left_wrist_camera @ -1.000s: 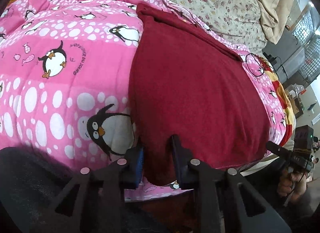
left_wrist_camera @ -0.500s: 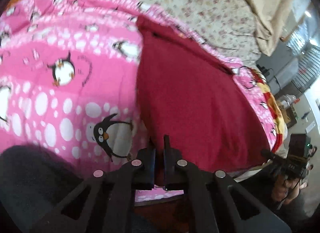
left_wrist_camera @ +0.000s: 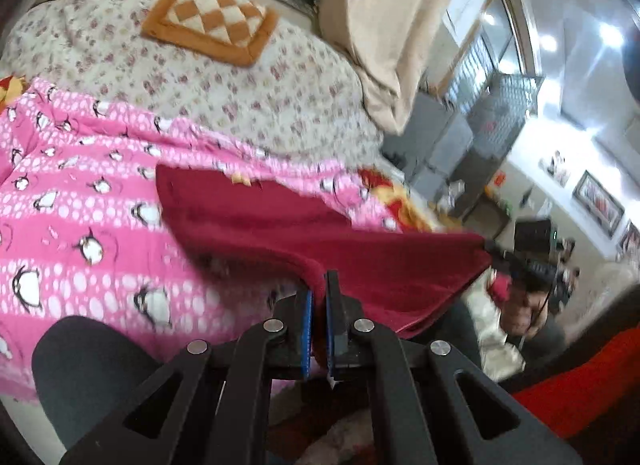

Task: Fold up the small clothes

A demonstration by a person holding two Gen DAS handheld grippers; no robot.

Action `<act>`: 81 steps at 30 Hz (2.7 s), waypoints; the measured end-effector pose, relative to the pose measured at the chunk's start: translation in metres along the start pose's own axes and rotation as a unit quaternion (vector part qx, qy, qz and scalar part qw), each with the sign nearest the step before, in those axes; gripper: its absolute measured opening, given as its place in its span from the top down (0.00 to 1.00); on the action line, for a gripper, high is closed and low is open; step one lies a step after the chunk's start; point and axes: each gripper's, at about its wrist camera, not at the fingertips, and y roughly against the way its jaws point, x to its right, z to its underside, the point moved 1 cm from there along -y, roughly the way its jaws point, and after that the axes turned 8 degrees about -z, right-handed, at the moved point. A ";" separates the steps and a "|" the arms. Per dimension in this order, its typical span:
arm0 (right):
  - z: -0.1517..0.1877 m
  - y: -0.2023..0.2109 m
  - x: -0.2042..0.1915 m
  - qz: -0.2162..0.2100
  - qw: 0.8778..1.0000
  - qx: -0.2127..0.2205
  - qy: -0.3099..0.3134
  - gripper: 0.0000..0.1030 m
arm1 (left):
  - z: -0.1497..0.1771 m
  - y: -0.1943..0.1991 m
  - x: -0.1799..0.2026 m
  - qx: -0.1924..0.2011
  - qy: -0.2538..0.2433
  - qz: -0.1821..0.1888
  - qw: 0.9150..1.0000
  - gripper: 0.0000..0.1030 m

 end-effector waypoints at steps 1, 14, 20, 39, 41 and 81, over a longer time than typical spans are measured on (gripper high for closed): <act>-0.005 -0.002 0.008 0.007 1.000 0.010 -0.005 0.93 | -0.008 -0.008 -0.006 0.003 0.019 -0.008 1.000 1.00; -0.088 -0.153 0.223 0.140 0.970 0.040 -0.194 0.93 | -0.128 -0.220 -0.102 -0.041 0.094 -0.179 0.978 1.00; -0.092 -0.196 0.297 0.187 0.953 0.035 -0.234 0.92 | -0.122 -0.281 -0.147 -0.054 0.113 -0.210 0.970 1.00; -0.108 -0.168 0.267 0.184 0.962 0.122 -0.158 0.61 | -0.149 -0.269 -0.119 -0.044 0.069 -0.248 0.965 0.20; -0.123 -0.195 0.250 0.237 0.964 0.076 -0.098 0.66 | -0.156 -0.280 -0.093 -0.043 0.042 -0.234 0.970 0.20; -0.114 -0.292 0.284 0.331 0.940 -0.081 -0.009 0.75 | -0.125 -0.404 -0.133 -0.140 -0.009 -0.274 0.951 0.33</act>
